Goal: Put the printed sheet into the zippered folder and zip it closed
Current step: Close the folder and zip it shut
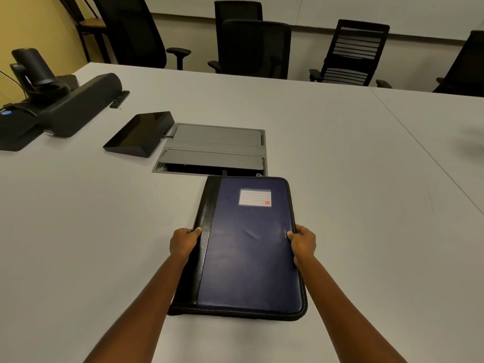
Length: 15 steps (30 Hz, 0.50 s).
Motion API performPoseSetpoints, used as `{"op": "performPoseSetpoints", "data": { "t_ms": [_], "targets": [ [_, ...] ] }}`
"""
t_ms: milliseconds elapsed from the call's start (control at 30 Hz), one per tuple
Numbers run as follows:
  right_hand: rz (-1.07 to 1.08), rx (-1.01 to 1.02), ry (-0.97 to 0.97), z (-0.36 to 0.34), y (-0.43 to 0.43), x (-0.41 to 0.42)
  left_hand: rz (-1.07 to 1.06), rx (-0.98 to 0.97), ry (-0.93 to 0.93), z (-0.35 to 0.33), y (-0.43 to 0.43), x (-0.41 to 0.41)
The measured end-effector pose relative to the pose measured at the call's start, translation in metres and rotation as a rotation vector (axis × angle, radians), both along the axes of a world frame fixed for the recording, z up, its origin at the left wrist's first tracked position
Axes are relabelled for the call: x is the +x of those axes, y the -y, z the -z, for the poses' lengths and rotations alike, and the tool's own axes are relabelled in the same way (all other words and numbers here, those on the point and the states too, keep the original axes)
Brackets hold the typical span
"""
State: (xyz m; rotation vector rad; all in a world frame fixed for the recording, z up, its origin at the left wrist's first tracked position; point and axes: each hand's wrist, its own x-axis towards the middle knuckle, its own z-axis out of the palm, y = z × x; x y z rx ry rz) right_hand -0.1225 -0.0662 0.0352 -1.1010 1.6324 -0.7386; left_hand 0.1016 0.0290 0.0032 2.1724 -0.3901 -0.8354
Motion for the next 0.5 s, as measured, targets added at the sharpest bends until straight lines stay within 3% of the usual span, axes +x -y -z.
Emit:
{"op": "performPoseSetpoints", "data": {
  "t_ms": [500],
  "targets": [
    [-0.048, 0.027, -0.13, 0.022, 0.02, 0.014, -0.079, -0.021, -0.019, 0.009, 0.015, 0.006]
  ]
}}
